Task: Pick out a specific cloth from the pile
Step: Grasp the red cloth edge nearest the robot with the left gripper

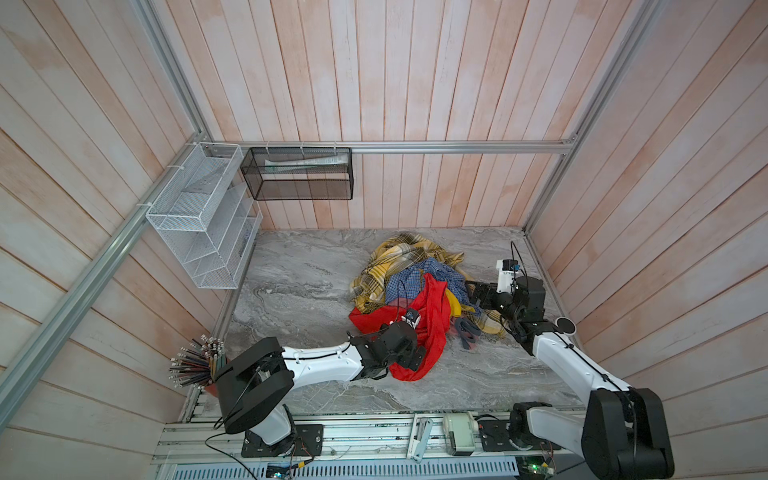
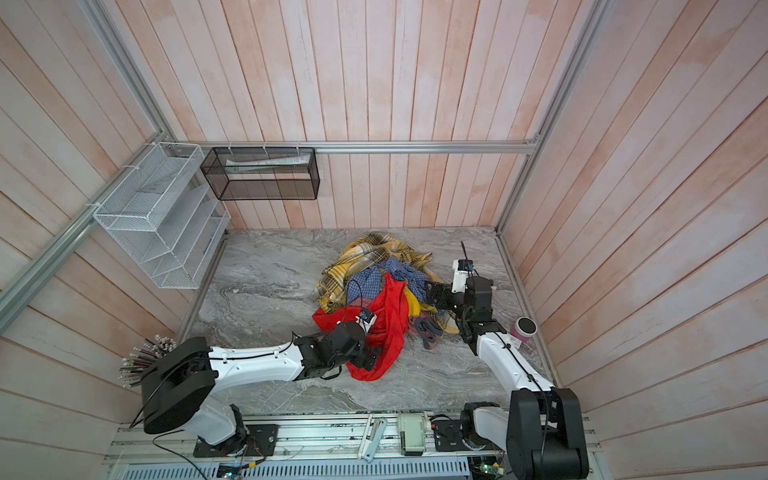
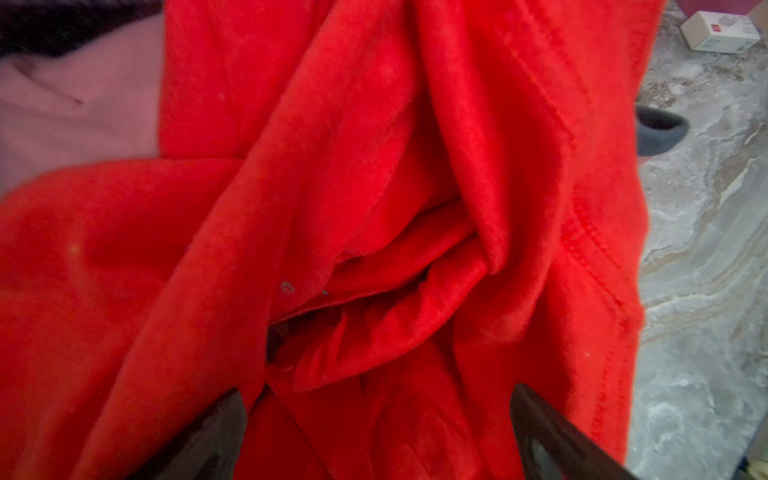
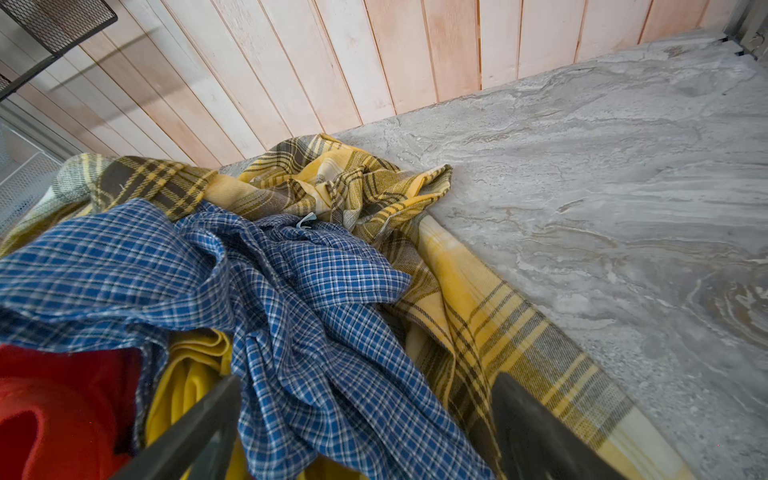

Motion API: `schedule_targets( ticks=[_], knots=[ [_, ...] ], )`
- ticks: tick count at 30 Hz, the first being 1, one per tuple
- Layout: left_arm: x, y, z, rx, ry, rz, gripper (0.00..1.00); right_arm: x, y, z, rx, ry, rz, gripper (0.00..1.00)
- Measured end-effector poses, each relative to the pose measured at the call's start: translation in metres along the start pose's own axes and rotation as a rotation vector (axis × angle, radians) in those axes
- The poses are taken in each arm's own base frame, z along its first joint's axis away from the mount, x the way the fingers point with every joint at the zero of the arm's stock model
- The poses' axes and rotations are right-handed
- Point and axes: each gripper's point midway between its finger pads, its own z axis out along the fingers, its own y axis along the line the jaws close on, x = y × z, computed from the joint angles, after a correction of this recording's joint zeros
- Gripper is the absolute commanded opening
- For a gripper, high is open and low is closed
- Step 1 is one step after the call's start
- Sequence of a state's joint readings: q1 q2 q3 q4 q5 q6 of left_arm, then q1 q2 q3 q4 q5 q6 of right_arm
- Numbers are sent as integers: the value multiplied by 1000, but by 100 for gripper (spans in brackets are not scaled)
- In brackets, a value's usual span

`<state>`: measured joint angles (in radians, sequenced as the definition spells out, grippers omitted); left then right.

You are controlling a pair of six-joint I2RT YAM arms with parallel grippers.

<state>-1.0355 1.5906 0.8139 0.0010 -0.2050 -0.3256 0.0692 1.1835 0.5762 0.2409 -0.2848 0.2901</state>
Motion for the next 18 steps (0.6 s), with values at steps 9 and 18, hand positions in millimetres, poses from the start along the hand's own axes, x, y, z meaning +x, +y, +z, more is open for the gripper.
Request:
schedule_targets(
  ticks=[9,18],
  knots=[
    [-5,8,-5,49,-36,-2,86,4,-1,0,5,16,-2,94],
    [7,-66,-25,190,-17,159,89,5,-2,0,6,21,-8,94]
  ],
)
